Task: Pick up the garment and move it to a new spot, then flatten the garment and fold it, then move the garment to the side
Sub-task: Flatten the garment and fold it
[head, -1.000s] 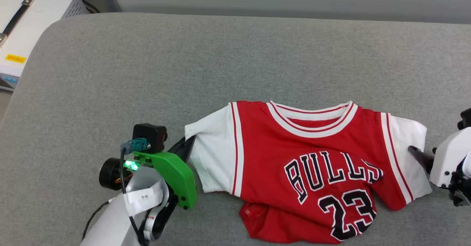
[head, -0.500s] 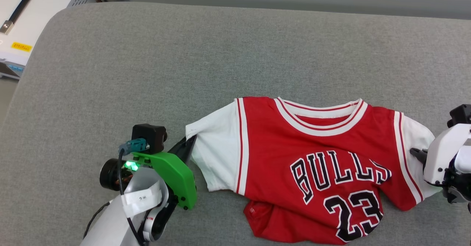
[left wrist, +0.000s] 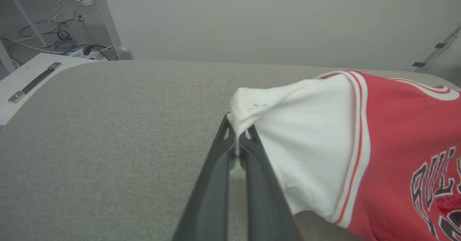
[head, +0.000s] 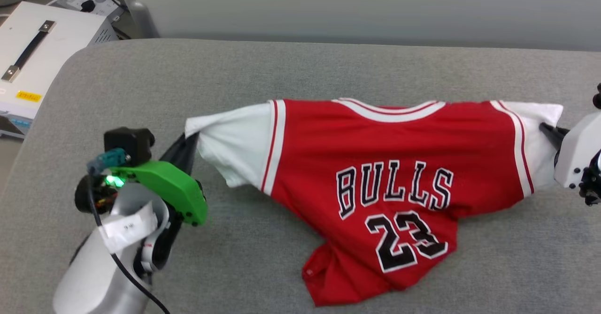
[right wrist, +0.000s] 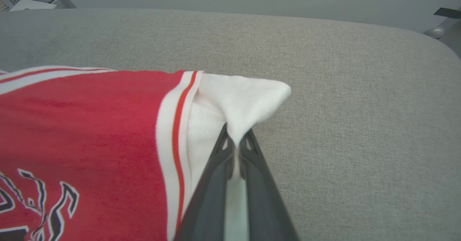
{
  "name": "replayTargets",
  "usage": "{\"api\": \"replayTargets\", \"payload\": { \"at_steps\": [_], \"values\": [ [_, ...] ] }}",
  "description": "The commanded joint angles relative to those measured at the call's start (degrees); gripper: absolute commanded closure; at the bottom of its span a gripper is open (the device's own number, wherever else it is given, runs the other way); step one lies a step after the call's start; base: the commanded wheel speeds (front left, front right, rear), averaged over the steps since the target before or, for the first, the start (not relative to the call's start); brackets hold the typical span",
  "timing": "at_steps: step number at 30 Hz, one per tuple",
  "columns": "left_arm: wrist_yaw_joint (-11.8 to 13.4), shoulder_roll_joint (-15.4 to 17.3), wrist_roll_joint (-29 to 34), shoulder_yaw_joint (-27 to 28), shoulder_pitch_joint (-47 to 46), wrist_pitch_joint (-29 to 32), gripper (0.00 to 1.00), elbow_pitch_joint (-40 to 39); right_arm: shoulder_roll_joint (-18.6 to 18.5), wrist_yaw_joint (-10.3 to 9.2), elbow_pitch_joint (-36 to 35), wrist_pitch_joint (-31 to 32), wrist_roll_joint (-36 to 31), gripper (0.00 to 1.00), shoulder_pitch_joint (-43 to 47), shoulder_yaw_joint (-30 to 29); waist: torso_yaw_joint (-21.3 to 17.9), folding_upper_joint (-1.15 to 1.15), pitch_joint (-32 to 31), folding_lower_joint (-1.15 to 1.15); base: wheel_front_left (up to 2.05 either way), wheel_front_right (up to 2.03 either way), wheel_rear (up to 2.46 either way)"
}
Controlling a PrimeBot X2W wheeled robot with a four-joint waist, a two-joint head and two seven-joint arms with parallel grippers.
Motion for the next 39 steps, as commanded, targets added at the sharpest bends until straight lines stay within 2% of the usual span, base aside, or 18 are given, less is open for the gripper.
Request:
{"api": "replayTargets", "payload": {
  "at_steps": [1, 8, 15, 23, 29, 33, 39],
  "values": [
    [-0.22, 0.84, -0.85, 1.06, -2.36, -0.64, 1.0, 0.94, -0.21, -0.05, -0.11, -0.54, -1.21, 1.0, -1.09, -0.64, -1.31, 0.0, -1.31, 0.0, 0.0, 0.0, 0.0],
    [-4.11, 2.1, -1.78, 3.2, -14.63, -2.62, 1.0, 10.18, 0.89, -0.05, 0.28, -2.87, -7.14, 1.0, -8.05, -2.67, -2.8, 0.0, -0.72, 0.0, 0.0, 0.0, 0.0],
    [-7.37, 1.98, 0.08, 3.31, -31.89, -6.68, 1.0, 22.59, 1.57, -0.05, 2.4, -6.32, -12.47, 1.0, -19.59, -3.39, -3.94, 0.0, 3.79, 0.0, 0.0, 0.0, 0.0],
    [-7.63, 2.46, 3.72, 3.26, -52.43, -11.81, 1.0, 34.39, 2.59, -0.05, 5.72, -13.06, -18.33, 1.0, -36.26, -4.51, -5.65, 0.0, 12.09, 0.0, 0.0, 0.0, 0.0],
    [-7.23, 2.83, 6.12, 2.86, -64.12, -16.31, 1.0, 40.19, 3.39, -0.05, 10.18, -18.58, -22.7, 1.0, -47.75, -4.91, -6.28, 0.0, 17.31, 0.0, 0.0, 0.0, 0.0],
    [-7.5, 2.67, 6.62, 2.74, -69.39, -18.39, 1.0, 43.34, 4.17, -0.05, 13.8, -21.31, -23.7, 1.0, -53.5, -4.27, -6.35, 0.0, 20.43, 0.0, 0.0, 0.0, 0.0],
    [-8.44, 1.46, 6.27, 2.48, -72.0, -20.3, 1.0, 48.18, 5.76, -0.05, 19.41, -24.3, -22.54, 1.0, -57.81, -0.49, -5.91, 0.0, 24.42, 0.0, 0.0, 0.0, 0.0]
  ]
}}
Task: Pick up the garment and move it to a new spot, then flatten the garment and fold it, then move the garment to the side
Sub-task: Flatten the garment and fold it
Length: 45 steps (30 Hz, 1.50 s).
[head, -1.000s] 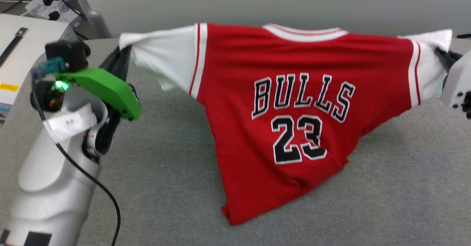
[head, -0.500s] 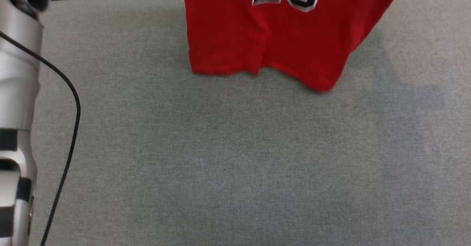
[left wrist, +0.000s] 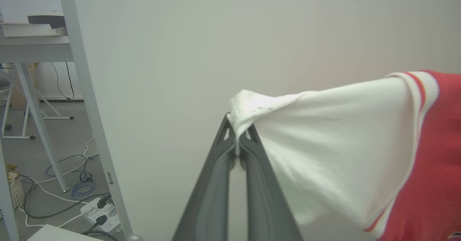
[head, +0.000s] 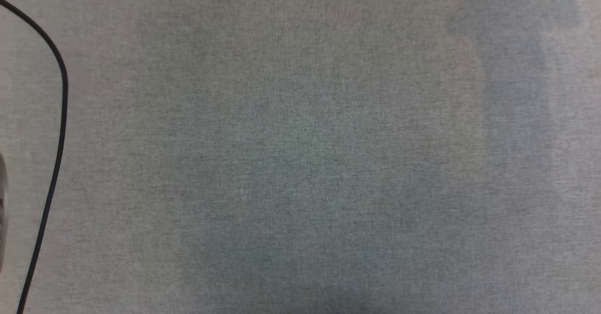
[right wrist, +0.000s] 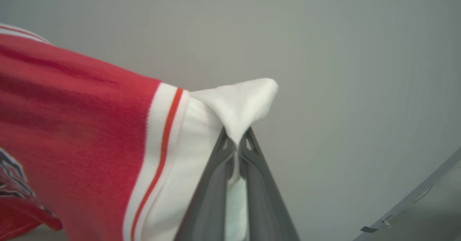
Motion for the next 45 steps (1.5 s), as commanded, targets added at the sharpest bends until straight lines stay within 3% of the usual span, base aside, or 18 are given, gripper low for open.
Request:
{"api": "replayTargets", "payload": {
  "at_steps": [1, 8, 15, 21, 27, 37, 45],
  "values": [
    [-0.05, 0.52, 0.08, 0.34, -0.51, -0.6, 1.0, 1.27, -0.28, -0.55, 1.2, -1.0, 0.58, 1.0, -0.71, 0.37, 0.07, 0.0, 3.42, -0.02, 0.0, 0.0, 0.0],
    [-2.29, -2.36, -1.6, -0.46, 2.97, -1.79, 1.0, 6.7, 1.34, -0.55, 6.3, -3.19, 3.46, 1.0, 1.01, 6.02, 0.94, 0.0, 4.3, -0.02, 0.0, 0.0, 0.0],
    [-3.58, -4.5, -4.78, -1.93, 11.62, -2.25, 1.0, 9.44, 2.2, -0.55, 7.97, -6.12, 9.81, 1.0, 8.86, 11.86, 0.99, 0.0, 1.64, -0.02, 0.0, 0.0, 0.0],
    [-3.65, -5.15, -10.06, -4.91, 24.78, -2.54, 1.0, 3.94, 2.01, -0.55, 5.49, -9.36, 16.45, 1.0, 21.4, 15.77, 1.18, 0.0, -3.23, -0.02, 0.0, 0.0, 0.0],
    [-3.66, -3.27, -13.84, -5.0, 40.31, -2.64, 1.0, -5.31, 0.45, -0.55, -0.37, -11.89, 21.45, 1.0, 35.96, 17.64, 1.84, 0.0, -9.48, -0.02, 0.0, 0.0, 0.0],
    [-2.55, -3.49, -13.74, -2.75, 64.71, -2.66, 1.0, -17.42, -0.32, -0.55, -10.77, -12.93, 23.36, 1.0, 60.05, 12.28, 3.06, 0.0, -20.09, -0.02, 0.0, 0.0, 0.0],
    [0.03, -2.14, -14.18, -2.9, 78.97, -2.47, 1.0, -24.63, 2.63, -0.55, -18.83, -8.33, 19.87, 1.0, 77.04, 3.63, 2.9, 0.0, -25.96, -0.02, 0.0, 0.0, 0.0]
  ]
}}
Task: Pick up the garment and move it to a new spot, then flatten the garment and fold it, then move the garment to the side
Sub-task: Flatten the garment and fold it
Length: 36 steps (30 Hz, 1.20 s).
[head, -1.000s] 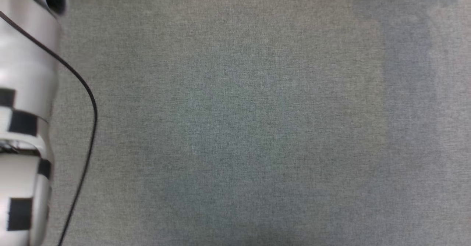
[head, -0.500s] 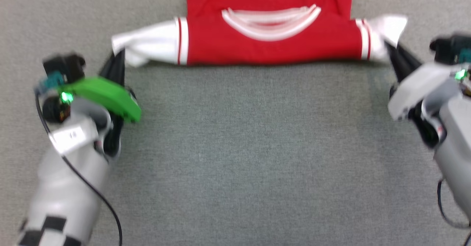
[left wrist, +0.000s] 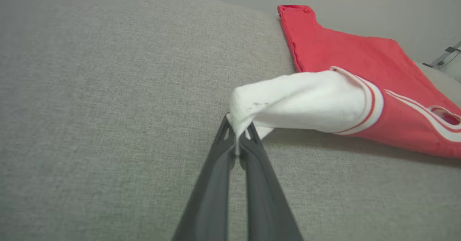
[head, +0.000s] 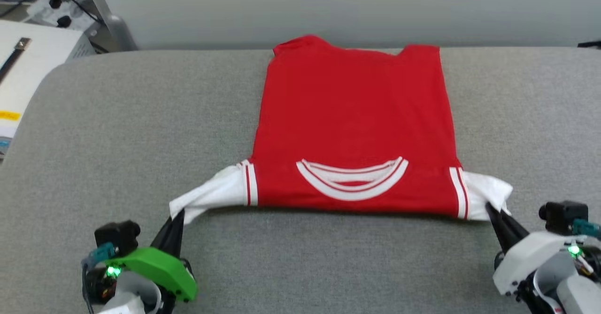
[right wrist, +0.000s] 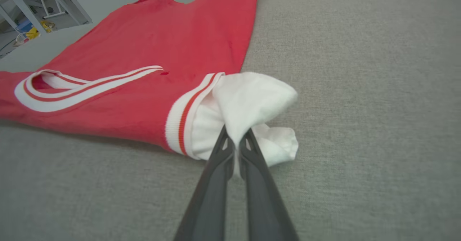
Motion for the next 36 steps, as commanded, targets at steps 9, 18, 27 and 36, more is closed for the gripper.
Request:
{"api": "replayTargets", "payload": {
  "at_steps": [9, 18, 27, 36],
  "values": [
    [5.48, 1.44, -2.01, 0.47, 15.34, 2.46, 1.0, -8.38, 5.61, -0.47, -11.01, 8.09, -5.81, 1.0, 18.77, -9.77, -0.08, 0.0, -7.78, 0.01, 0.0, 0.0, 0.0],
    [8.76, 2.3, -1.2, -0.9, 20.34, 4.91, 1.0, -14.27, 10.83, -0.47, -17.05, 12.97, -10.96, 0.0, 26.02, -14.22, 0.25, 0.0, -7.74, 0.01, 0.0, 0.0, 0.0],
    [10.75, 1.96, 0.93, -1.92, 17.33, 5.05, 1.0, -18.37, 11.52, -0.47, -21.78, 10.39, -13.83, 0.0, 19.6, -21.04, 3.77, 0.0, -5.02, 0.01, 0.0, 0.0, 0.0],
    [10.59, -0.2, 5.1, -4.69, 8.97, 3.53, 1.0, -22.49, 5.06, -0.47, -7.97, 18.17, -9.26, 0.0, -3.04, -24.3, 10.81, 0.0, 2.57, 0.01, 0.0, 0.0, 0.0]
  ]
}}
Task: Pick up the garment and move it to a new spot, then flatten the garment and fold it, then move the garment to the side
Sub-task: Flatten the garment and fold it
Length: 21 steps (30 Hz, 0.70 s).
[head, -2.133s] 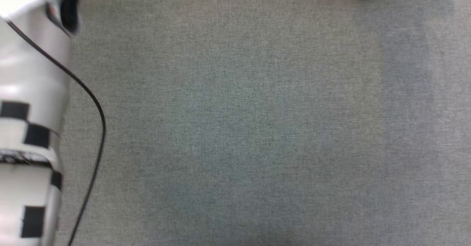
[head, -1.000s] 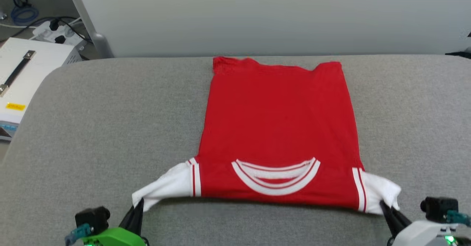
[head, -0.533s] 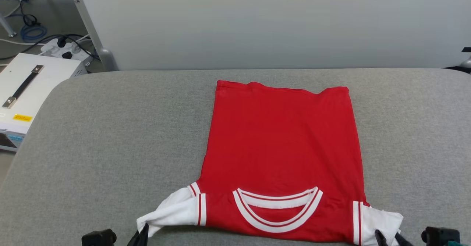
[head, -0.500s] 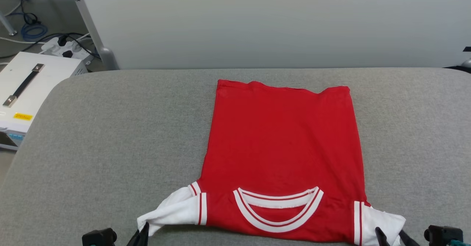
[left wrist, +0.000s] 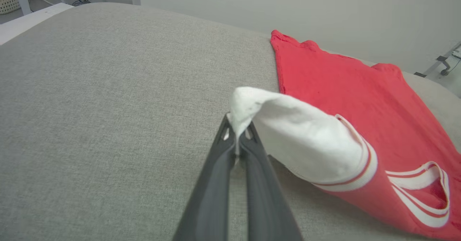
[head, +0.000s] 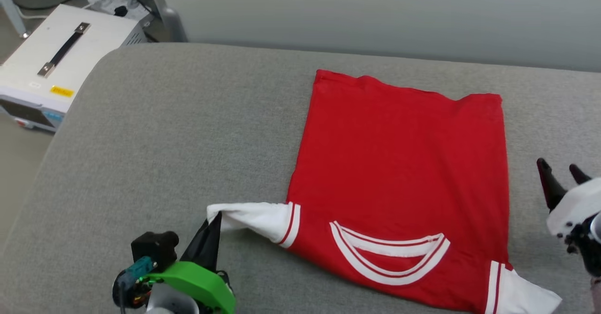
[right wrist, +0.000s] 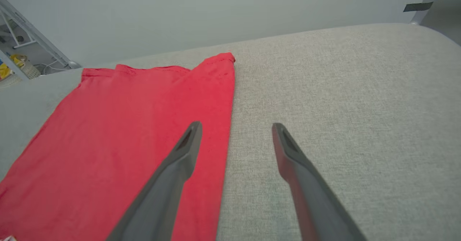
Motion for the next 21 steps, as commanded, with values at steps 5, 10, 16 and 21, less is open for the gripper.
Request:
{"api": "replayTargets", "payload": {
  "at_steps": [5, 10, 16, 21],
  "values": [
    [-0.34, -1.88, 2.69, -1.93, -4.75, -0.97, 1.0, -1.81, -5.21, -0.46, 9.53, 8.39, 2.27, 0.0, -12.82, 1.73, 7.38, 0.0, 8.07, 0.0, 0.0, 0.0, 0.0],
    [-0.94, -3.4, 4.26, -3.44, -8.12, -1.65, 1.0, -3.17, -10.04, -0.46, 16.54, 15.55, 2.15, 0.0, -23.07, 3.36, 10.7, 0.0, 12.69, 0.0, 0.0, 0.0, 0.0],
    [-2.37, -5.05, 5.43, -5.07, -11.89, -2.26, 1.0, -3.65, -13.28, -0.46, 22.06, 20.98, 0.43, 0.0, -31.42, 3.82, 13.4, 0.0, 16.94, 0.0, 0.0, 0.0, 0.0],
    [-3.39, -6.26, 6.47, -6.29, -14.65, -2.71, 1.0, -4.12, -14.64, -0.46, 25.09, 22.45, -0.97, 0.0, -35.19, 3.44, 14.7, 0.0, 19.77, 0.0, 0.0, 0.0, 0.0]
  ]
}}
